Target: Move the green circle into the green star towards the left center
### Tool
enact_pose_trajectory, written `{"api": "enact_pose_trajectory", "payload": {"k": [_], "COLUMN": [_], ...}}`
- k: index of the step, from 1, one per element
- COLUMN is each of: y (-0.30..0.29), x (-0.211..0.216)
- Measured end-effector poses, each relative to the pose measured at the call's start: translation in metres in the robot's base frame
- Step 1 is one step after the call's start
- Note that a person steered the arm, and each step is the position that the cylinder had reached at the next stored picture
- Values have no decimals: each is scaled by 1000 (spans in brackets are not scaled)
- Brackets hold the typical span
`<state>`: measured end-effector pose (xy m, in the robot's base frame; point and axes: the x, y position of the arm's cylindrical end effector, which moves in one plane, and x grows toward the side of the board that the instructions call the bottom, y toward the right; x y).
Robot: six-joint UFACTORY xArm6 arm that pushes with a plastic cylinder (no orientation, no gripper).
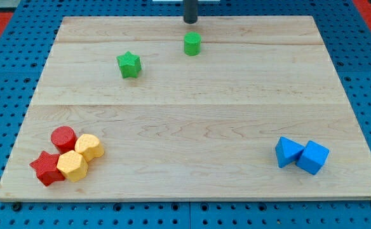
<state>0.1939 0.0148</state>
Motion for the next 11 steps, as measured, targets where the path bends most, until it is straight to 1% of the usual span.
{"api": "enact_pose_trajectory", "payload": {"k": [1, 2, 4, 6, 8, 9, 10, 11], "y": [15, 25, 17, -54, -98, -66, -24, -31], "x": [15, 90, 96, 145, 176, 189, 163, 104]}}
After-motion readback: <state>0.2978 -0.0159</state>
